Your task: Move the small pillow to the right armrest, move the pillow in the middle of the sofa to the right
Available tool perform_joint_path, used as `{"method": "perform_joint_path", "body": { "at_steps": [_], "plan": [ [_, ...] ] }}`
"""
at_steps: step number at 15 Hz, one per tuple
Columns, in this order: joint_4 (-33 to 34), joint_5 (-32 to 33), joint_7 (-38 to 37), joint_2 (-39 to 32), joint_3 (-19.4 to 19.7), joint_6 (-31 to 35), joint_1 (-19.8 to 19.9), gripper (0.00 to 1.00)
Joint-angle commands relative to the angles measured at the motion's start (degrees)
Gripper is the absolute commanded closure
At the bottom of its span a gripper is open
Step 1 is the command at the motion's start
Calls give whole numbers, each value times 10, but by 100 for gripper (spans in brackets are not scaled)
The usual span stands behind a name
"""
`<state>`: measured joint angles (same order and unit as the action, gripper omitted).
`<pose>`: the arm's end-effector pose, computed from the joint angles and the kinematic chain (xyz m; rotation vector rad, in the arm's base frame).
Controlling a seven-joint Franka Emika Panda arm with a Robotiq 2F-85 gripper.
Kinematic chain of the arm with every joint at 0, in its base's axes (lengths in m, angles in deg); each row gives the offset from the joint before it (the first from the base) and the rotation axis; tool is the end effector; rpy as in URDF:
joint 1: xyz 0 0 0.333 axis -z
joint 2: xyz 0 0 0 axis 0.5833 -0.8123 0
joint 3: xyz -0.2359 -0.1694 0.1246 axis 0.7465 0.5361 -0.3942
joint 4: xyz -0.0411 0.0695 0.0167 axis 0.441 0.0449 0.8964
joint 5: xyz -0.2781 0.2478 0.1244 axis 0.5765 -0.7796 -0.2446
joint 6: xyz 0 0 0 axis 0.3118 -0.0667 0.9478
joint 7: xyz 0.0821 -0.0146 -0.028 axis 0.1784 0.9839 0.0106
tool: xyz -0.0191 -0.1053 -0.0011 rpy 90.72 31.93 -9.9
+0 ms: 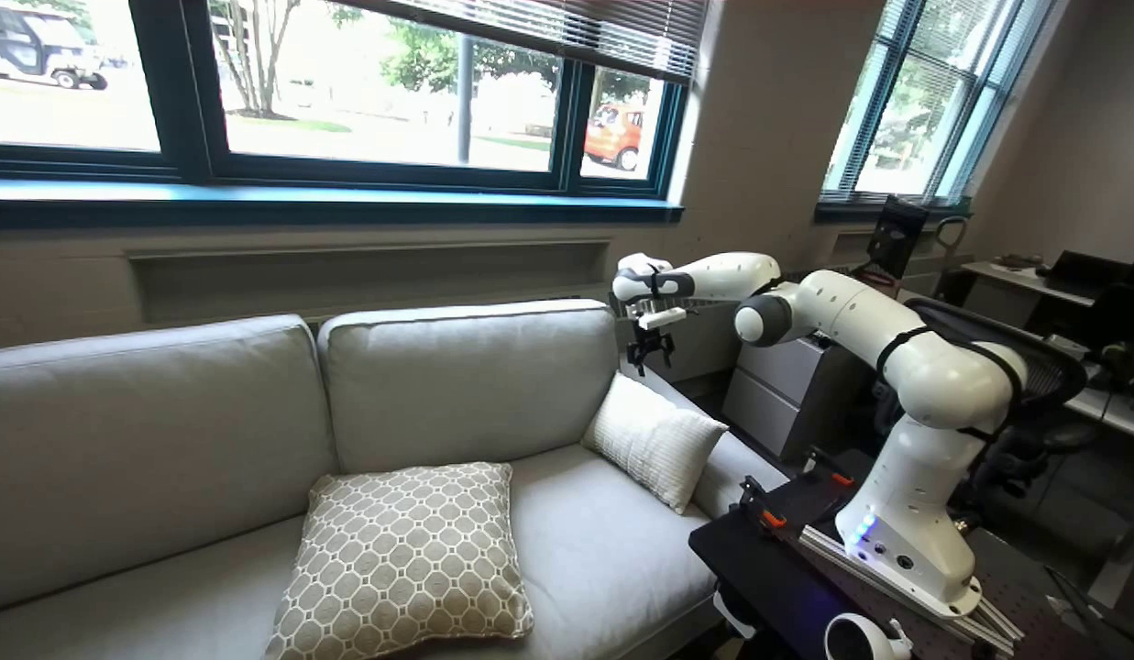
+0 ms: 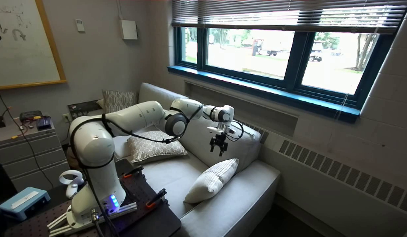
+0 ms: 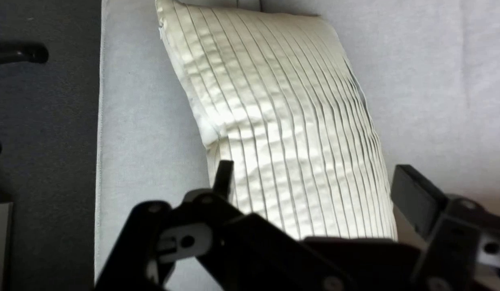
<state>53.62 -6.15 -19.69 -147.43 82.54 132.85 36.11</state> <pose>0.7448 -0.0452 0.1116 2.8808 -0.2085 -0.6593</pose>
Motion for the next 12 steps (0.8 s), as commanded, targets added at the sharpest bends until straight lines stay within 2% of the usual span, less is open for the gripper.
{"method": "perform_joint_path", "body": {
  "at_steps": [1,3,4,5,6,12],
  "plan": [
    [24,-37,-8,47,-22,-10,12,0],
    [32,-59,-15,75,-31,-12,6,0],
    [100,-68,-27,53,-44,-44,5,0],
    [105,-79,-37,63,-53,-49,1,0],
    [70,-98,-49,94,-61,-33,-9,0],
    [86,-180,-114,91,-118,-5,-58,0]
  ]
}}
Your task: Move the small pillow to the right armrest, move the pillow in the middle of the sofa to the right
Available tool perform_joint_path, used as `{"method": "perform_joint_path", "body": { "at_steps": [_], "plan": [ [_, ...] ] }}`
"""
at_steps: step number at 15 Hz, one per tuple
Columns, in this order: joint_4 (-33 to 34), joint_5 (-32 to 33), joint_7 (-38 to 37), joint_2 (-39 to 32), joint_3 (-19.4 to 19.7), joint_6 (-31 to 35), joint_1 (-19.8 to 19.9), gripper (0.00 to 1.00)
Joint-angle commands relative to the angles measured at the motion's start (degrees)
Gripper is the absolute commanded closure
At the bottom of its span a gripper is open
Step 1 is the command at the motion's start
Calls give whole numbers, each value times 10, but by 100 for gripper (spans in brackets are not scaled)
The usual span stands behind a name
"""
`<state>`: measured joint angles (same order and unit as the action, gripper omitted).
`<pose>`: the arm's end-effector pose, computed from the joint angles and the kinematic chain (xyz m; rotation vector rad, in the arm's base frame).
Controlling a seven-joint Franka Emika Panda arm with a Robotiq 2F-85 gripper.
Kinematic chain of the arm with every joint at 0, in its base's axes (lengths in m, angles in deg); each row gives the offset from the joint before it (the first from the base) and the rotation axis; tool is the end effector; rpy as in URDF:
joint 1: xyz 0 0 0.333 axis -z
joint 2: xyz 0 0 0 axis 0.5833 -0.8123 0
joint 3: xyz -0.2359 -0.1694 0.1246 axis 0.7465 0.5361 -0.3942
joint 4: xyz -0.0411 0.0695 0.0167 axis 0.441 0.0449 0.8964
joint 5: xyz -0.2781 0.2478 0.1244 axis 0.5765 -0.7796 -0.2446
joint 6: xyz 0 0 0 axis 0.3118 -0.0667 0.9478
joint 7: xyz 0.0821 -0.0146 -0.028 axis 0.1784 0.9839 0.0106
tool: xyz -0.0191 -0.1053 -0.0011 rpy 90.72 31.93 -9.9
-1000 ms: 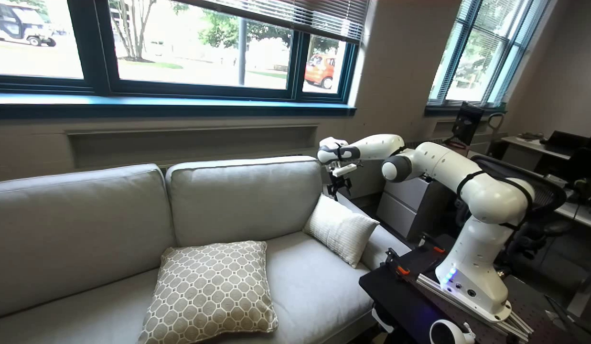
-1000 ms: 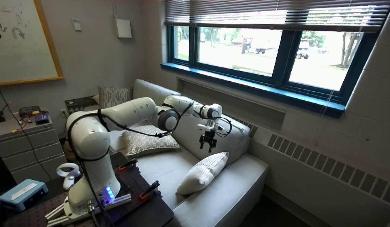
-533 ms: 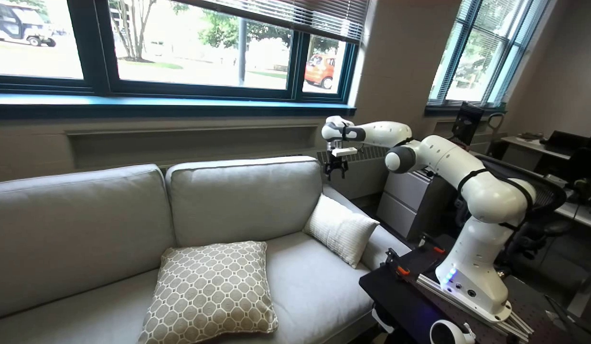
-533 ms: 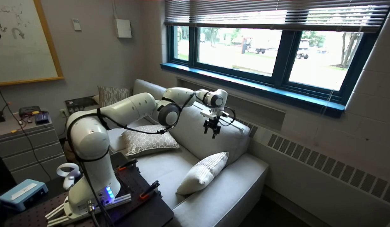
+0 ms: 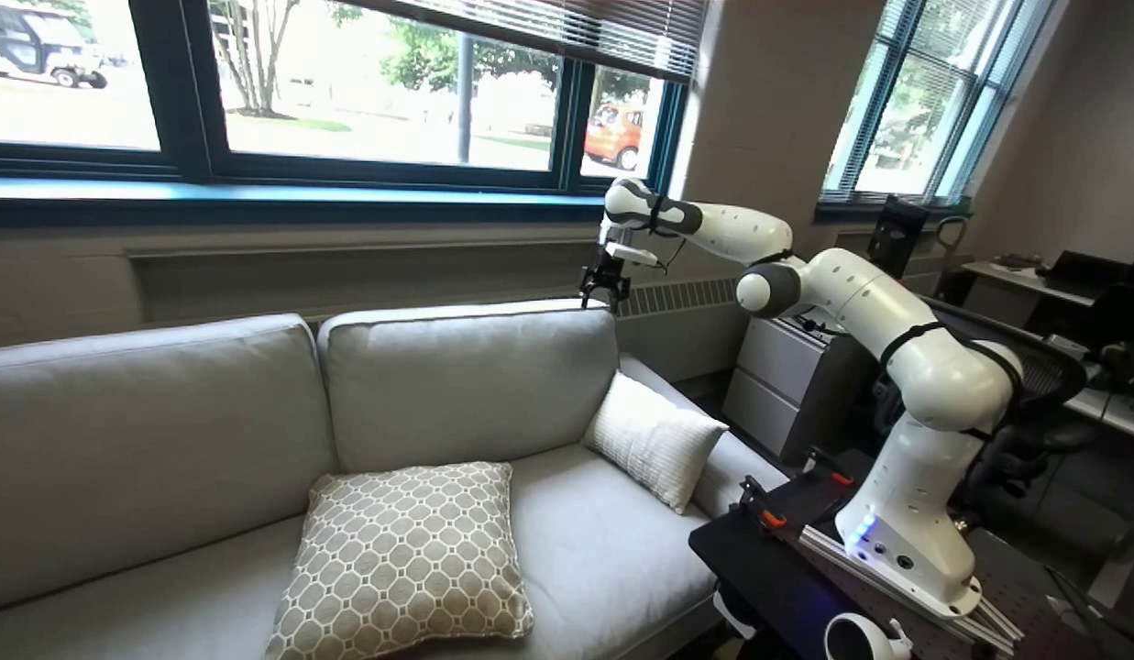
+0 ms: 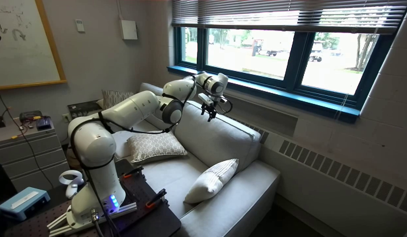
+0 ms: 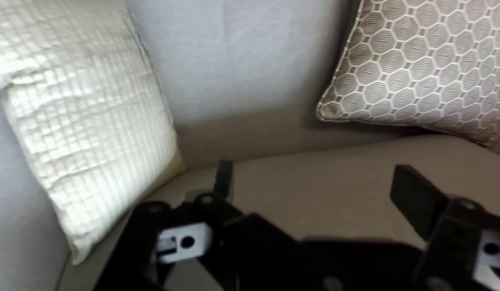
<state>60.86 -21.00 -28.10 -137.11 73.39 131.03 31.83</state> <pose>0.7754 0.0937 0.3055 -2.8988 0.2253 0.3229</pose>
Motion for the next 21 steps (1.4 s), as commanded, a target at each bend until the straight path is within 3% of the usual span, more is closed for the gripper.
{"method": "perform_joint_path", "body": {
  "at_steps": [1,6,14,17,21],
  "plan": [
    [14,-43,-34,-16,-34,25,-24,0],
    [37,-59,-59,-64,-64,44,-75,0],
    [34,-44,-84,-116,-64,22,-156,0],
    [35,-33,-83,-136,-56,22,-162,0],
    [24,-30,-133,-162,-40,24,-125,0]
  ]
}}
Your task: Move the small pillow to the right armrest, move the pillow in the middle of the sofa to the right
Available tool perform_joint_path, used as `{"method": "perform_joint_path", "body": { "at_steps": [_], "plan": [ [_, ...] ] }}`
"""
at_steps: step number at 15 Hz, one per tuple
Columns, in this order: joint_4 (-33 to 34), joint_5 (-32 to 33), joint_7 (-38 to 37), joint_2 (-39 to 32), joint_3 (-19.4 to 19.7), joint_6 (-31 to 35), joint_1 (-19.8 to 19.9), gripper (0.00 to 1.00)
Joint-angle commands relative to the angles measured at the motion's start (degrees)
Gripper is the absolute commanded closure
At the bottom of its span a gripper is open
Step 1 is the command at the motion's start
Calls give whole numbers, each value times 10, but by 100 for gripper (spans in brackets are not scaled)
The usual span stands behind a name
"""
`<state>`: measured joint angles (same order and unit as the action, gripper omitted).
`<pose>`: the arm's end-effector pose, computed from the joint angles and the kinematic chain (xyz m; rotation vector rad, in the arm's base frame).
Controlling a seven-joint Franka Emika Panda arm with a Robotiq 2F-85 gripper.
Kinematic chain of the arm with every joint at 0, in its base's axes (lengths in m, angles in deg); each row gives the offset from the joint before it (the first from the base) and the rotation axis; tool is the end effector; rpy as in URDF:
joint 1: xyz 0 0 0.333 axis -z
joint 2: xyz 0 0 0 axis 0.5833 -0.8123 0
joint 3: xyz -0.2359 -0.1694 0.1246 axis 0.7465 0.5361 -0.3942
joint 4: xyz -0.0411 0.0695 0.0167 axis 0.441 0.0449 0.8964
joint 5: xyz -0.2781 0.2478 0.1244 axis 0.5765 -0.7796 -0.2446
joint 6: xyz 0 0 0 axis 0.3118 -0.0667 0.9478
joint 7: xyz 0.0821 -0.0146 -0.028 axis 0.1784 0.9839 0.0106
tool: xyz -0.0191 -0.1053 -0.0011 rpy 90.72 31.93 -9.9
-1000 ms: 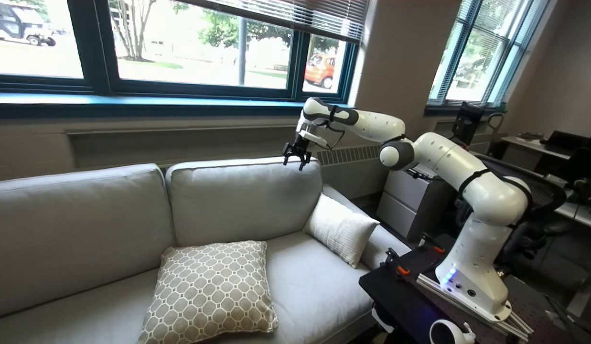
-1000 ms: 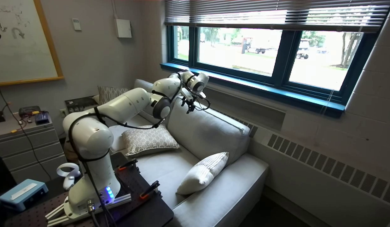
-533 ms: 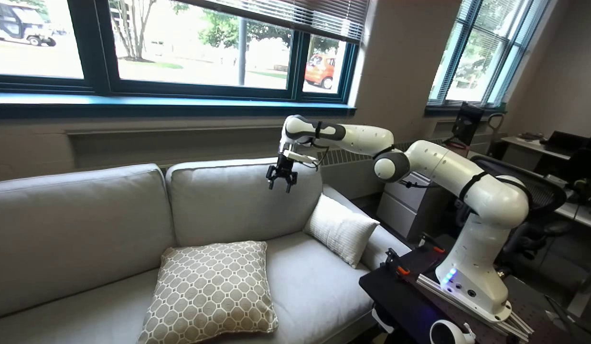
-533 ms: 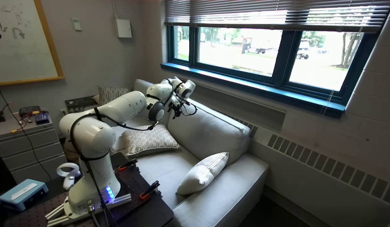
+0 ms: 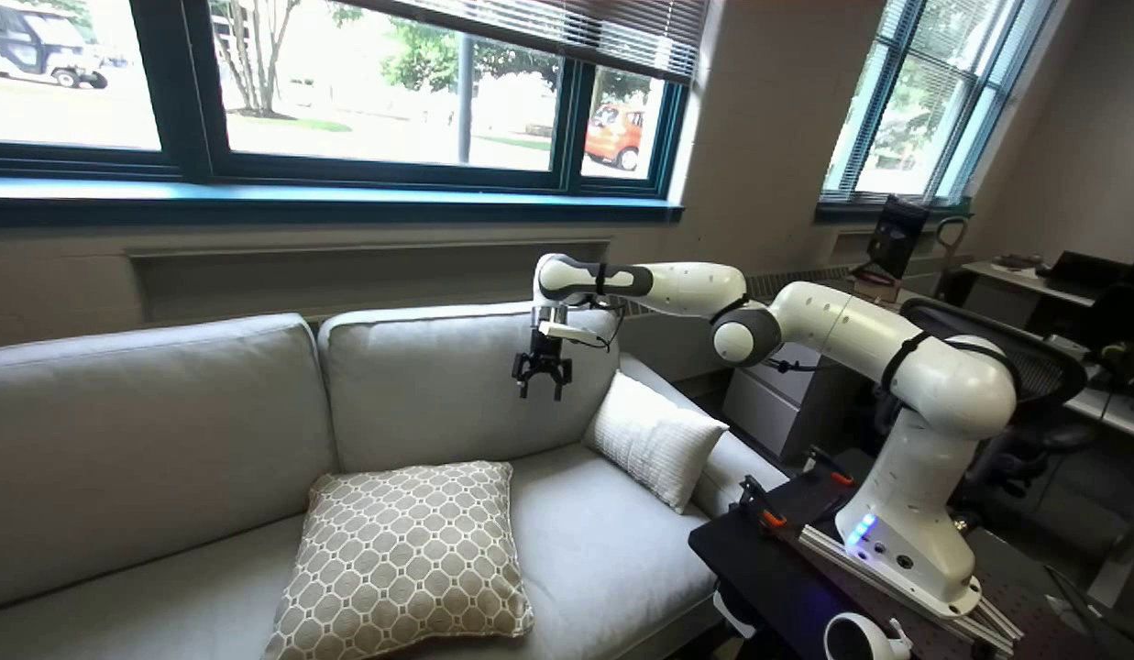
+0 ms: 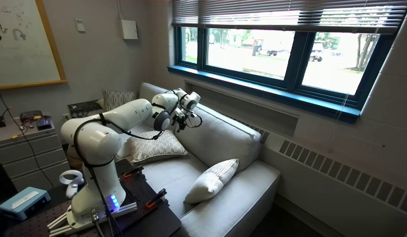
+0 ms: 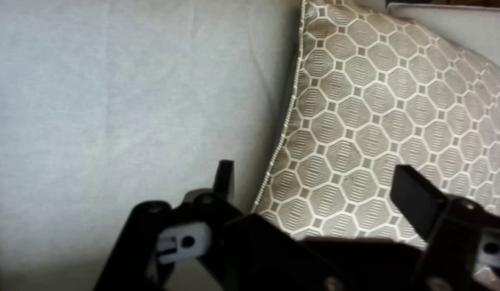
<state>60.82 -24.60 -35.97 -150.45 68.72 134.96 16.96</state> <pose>0.6986 0.3108 0.1354 -2.8183 0.0781 0.6715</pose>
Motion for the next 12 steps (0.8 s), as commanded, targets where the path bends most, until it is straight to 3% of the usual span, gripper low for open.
{"method": "perform_joint_path", "body": {
  "at_steps": [1,4,12],
  "plan": [
    [-29,2,-67,-7,13,12,34,0],
    [-72,-5,-126,-16,24,62,52,0],
    [-240,-65,-265,-23,11,291,72,0]
  ]
}}
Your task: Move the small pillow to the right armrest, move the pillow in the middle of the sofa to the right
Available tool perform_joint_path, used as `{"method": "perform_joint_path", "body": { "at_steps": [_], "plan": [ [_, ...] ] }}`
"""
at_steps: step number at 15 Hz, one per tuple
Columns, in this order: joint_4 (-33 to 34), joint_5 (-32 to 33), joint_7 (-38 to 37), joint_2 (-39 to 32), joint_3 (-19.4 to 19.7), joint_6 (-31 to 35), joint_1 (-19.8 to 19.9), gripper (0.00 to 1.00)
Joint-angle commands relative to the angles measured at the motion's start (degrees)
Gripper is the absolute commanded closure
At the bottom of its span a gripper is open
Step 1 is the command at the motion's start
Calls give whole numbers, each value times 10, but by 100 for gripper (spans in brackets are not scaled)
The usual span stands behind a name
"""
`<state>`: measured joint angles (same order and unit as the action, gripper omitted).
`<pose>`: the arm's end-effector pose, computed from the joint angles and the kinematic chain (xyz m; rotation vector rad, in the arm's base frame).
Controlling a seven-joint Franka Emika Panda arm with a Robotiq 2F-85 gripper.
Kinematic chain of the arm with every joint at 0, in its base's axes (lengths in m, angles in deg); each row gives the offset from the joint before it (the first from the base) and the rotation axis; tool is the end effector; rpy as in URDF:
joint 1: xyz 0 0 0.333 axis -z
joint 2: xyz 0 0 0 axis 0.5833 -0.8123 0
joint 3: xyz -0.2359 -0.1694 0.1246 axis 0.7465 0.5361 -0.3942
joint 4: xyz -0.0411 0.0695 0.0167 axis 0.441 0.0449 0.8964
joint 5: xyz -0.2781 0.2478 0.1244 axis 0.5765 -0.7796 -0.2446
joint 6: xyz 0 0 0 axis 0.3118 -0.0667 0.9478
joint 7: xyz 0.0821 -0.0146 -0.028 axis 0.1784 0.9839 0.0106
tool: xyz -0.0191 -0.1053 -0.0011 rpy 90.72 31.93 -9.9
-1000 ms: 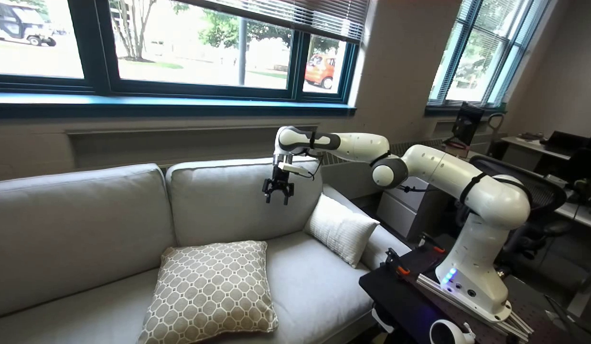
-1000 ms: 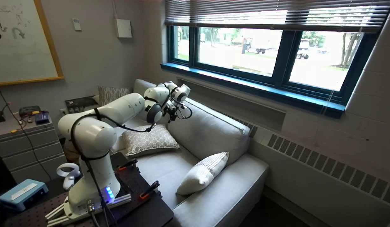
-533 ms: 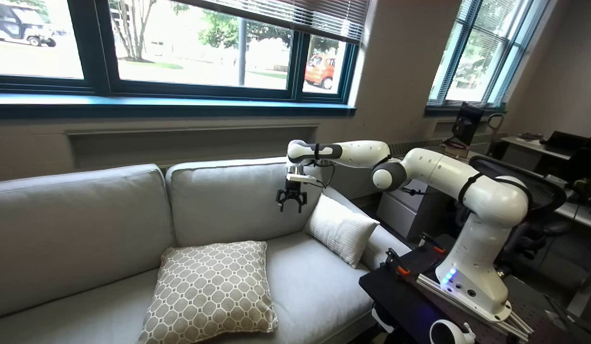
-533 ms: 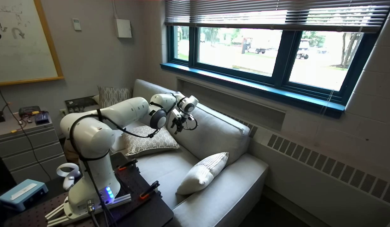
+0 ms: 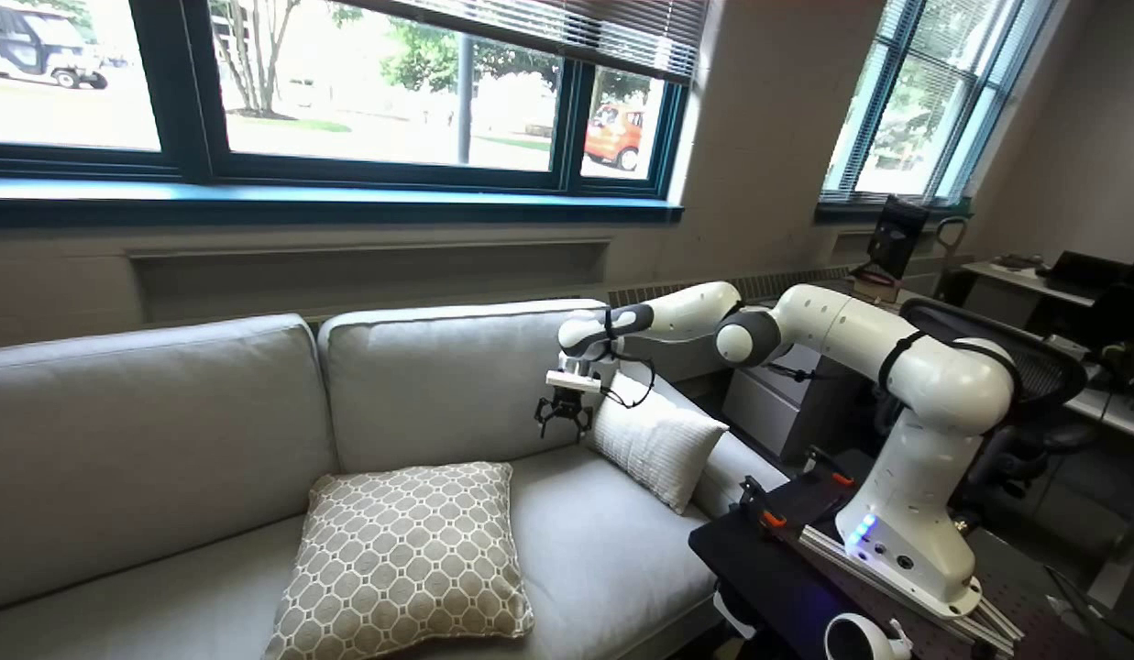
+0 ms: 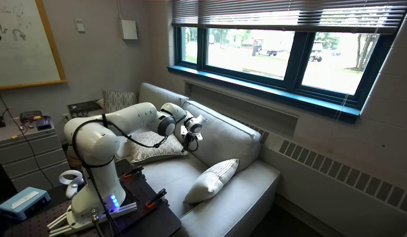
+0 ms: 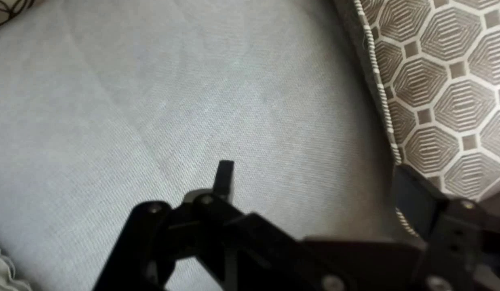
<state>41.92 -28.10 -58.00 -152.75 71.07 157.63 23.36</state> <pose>0.6958 0.2192 -0.0190 -2.7125 0.9788 0.6901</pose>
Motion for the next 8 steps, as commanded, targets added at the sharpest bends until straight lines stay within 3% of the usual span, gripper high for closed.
{"method": "perform_joint_path", "body": {
  "at_steps": [1,4,8],
  "plan": [
    [-72,-44,-52,0,-17,95,11,0],
    [-85,-92,-38,-2,-54,150,25,0],
    [-61,-135,-16,2,-116,220,5,0]
  ]
}}
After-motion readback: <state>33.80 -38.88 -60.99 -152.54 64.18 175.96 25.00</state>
